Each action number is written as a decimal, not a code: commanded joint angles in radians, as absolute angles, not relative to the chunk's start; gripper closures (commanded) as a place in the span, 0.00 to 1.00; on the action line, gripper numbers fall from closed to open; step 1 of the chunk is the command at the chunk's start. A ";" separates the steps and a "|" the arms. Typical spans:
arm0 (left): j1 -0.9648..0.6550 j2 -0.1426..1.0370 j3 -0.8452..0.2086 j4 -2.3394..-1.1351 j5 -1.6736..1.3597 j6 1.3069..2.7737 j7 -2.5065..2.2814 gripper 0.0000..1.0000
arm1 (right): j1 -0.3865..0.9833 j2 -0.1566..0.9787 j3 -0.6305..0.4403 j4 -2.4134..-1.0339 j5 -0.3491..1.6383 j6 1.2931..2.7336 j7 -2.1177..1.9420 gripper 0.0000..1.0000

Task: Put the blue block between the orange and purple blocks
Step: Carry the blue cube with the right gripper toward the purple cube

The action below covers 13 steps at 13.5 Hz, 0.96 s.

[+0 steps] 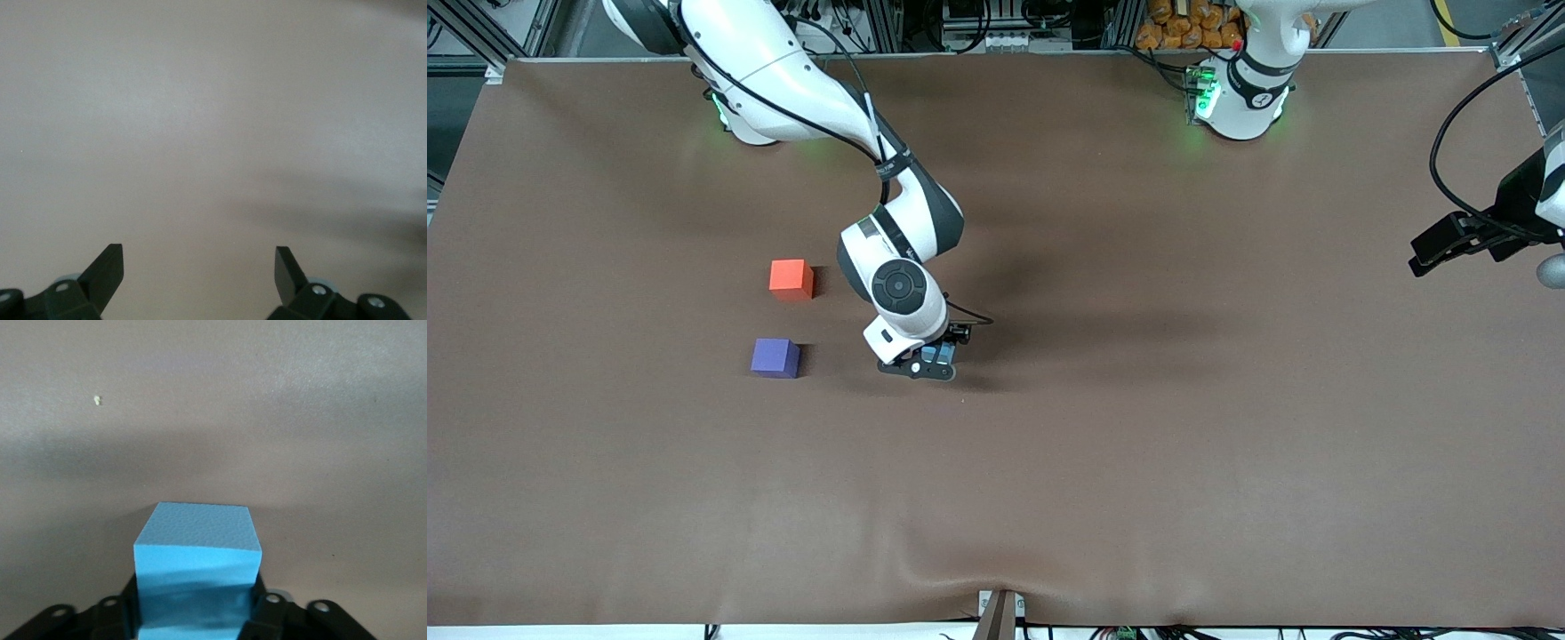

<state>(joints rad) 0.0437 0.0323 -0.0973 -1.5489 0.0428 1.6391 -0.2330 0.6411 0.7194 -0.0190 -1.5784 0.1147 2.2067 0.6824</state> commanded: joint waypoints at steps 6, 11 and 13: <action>0.022 0.060 -0.104 -1.562 0.031 1.703 -0.221 0.00 | 0.543 0.536 -0.035 -1.568 0.103 1.939 0.588 0.54; 0.020 0.058 -0.110 -1.566 0.031 1.700 -0.221 0.00 | 0.404 0.388 -0.060 -1.738 0.075 1.885 0.358 0.54; 0.020 0.058 -0.117 -1.569 0.031 1.700 -0.221 0.00 | 0.345 0.332 -0.061 -1.872 0.071 1.983 0.257 0.54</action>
